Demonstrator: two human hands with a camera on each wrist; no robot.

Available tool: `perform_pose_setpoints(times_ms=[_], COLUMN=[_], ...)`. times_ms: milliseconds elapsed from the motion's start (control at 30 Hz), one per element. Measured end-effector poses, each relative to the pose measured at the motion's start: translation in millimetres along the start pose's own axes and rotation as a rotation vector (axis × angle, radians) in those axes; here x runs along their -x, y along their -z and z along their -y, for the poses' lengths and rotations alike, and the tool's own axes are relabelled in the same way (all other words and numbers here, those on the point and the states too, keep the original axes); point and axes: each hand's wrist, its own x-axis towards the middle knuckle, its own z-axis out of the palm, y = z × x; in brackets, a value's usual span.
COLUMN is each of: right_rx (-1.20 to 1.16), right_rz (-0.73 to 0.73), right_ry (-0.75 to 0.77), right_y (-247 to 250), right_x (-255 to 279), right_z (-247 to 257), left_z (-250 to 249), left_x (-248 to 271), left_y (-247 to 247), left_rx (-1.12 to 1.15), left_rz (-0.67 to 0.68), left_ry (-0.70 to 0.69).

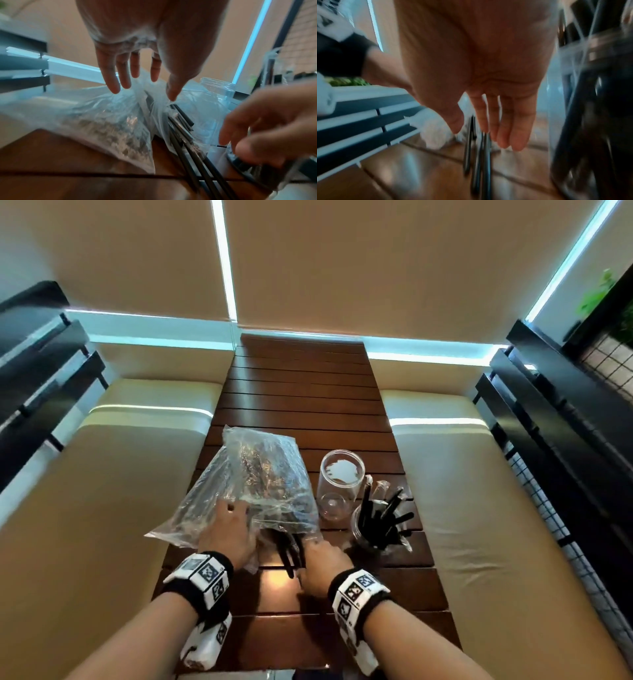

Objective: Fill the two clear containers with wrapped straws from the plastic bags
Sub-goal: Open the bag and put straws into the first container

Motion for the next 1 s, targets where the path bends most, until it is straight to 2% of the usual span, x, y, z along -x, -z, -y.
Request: perform_pose_setpoints(times_ms=[133,333,467,533,700,800,900,1000], right_rx=[-0.087,-0.209,-0.489,-0.589,-0.619,-0.480,-0.388,-0.350], right_rz=[0.039,-0.043,-0.323,-0.381,-0.277,-0.237,-0.261,-0.217], right_ry=[-0.197,-0.251,-0.190,-0.148,-0.147,-0.152,-0.182,-0.227], right_y=[-47,-67,-57,-51,-37,-31,-24,-21], right_x=[-20,-28,-37,-46,-64,-67,-72,-84], right_z=[-1,4,11,18,35,43,46,50], left_z=[7,15,12,10,12,11,13,14], left_x=[3,-3,-5,-6,-16,-19,-21,-24], left_y=[-9,-14,-10,-7,-5,-2,0,1], left_rx=[0.047,0.227,0.365,0.477,0.701,0.752,0.804,0.806], left_rz=[-0.002,0.054,0.062,0.071,0.128,0.158,0.201,0.198], left_ry=[-0.024,0.037,0.027,0.028,0.092,0.083,0.078,0.075])
